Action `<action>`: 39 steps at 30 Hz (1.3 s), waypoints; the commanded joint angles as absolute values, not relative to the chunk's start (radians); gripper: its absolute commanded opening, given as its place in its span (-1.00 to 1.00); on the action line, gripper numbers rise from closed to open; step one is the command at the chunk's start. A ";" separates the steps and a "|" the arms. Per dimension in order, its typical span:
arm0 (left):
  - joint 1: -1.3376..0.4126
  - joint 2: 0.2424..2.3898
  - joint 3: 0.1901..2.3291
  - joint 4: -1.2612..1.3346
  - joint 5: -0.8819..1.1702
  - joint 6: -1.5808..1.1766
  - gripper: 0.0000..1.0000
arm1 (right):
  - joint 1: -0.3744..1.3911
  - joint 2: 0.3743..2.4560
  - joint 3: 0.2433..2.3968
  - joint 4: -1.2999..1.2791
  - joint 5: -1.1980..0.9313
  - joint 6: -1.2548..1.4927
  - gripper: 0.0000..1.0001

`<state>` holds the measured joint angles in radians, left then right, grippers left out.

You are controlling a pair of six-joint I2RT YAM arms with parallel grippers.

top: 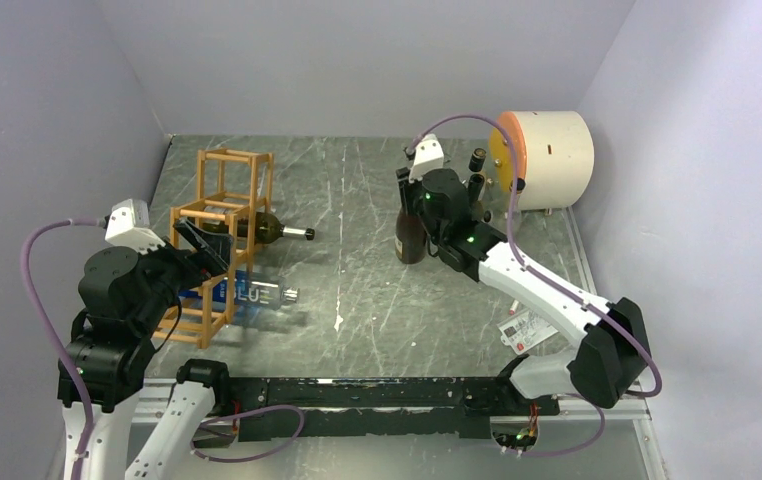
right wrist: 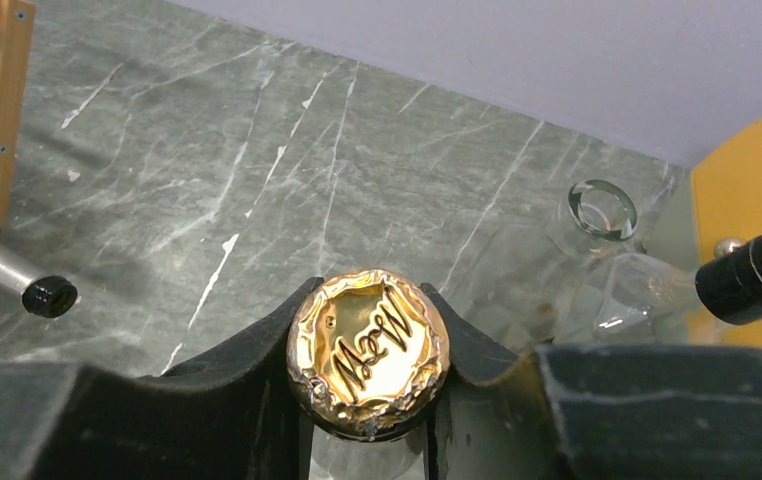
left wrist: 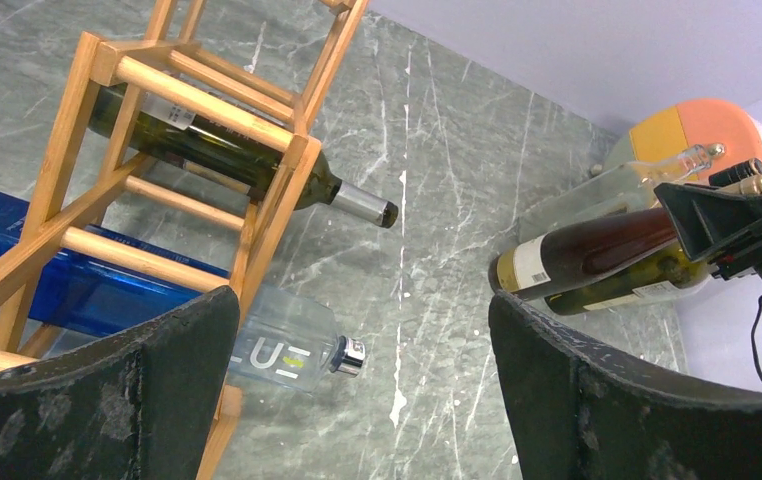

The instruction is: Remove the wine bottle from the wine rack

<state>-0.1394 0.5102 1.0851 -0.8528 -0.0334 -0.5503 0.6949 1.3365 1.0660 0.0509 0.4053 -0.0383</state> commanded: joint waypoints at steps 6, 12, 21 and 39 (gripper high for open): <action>-0.143 0.514 1.101 -0.835 -0.019 -0.549 0.97 | 0.693 1.180 1.039 0.277 0.481 -0.037 0.10; -0.143 0.519 1.103 -0.837 -0.027 -0.540 0.97 | 0.693 1.168 1.098 0.156 0.472 -0.032 0.70; -0.143 0.520 1.102 -0.833 -0.031 -0.535 0.97 | 0.695 1.159 1.268 -0.153 0.354 0.015 0.93; -0.143 0.509 1.115 -0.852 -0.075 -0.500 0.97 | 1.112 1.290 1.324 -0.199 0.164 0.168 1.00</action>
<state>-0.1394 0.5205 1.0855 -0.8562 -0.0582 -0.5186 1.0374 1.1786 1.3472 -0.2398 0.1555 0.1719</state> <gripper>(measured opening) 0.985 0.997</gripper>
